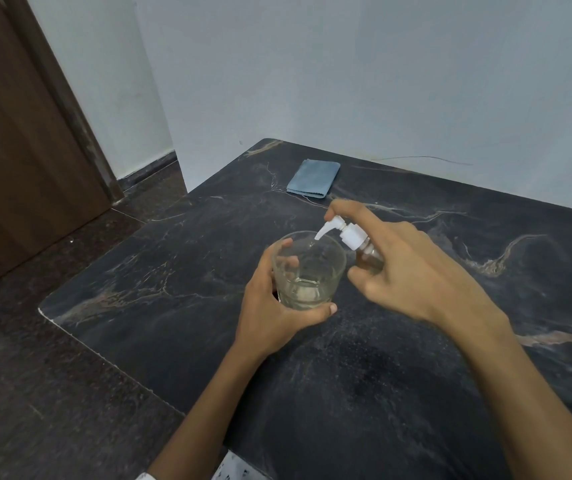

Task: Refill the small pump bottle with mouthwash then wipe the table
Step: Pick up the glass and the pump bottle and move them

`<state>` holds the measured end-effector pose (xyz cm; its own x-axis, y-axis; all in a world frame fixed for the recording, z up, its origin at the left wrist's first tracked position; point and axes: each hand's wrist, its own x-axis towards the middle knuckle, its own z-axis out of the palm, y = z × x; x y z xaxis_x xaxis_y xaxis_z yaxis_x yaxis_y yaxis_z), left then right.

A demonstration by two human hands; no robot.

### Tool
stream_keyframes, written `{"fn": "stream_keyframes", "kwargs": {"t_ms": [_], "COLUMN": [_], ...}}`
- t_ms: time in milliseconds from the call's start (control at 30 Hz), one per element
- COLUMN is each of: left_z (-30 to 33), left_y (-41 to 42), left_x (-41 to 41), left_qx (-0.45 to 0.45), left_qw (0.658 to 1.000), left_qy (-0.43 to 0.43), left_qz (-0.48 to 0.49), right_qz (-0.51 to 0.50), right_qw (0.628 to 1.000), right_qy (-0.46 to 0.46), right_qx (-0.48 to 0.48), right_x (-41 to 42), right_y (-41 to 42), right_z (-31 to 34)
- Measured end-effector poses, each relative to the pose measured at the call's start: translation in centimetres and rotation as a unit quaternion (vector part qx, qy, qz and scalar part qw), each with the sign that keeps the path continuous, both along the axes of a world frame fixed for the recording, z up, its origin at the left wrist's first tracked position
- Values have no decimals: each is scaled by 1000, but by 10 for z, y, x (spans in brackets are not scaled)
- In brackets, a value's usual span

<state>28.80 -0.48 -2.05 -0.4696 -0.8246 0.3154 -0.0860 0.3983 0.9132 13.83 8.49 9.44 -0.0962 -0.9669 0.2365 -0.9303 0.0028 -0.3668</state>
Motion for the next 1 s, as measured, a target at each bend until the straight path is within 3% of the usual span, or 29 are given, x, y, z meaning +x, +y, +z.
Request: {"fn": "stream_keyframes", "kwargs": {"t_ms": [367,733,1000], "left_z": [-1,-1,1], "left_y": [-1,2,4], "left_x": [0,0,0], "left_qx": [-3,16,8], "left_qw": [1000,1000,999], "left_qy": [0,-13,-39], "left_qz": [3,17,30], "right_qz": [41,37,79], "right_qw": [998,986,980], "right_qy": [-52,-118,-170], "right_qx": [-13,-116,-69], "right_x": [-4,-26,-42], "right_y": [-2,4,22], "right_z": [-2,3,25]}}
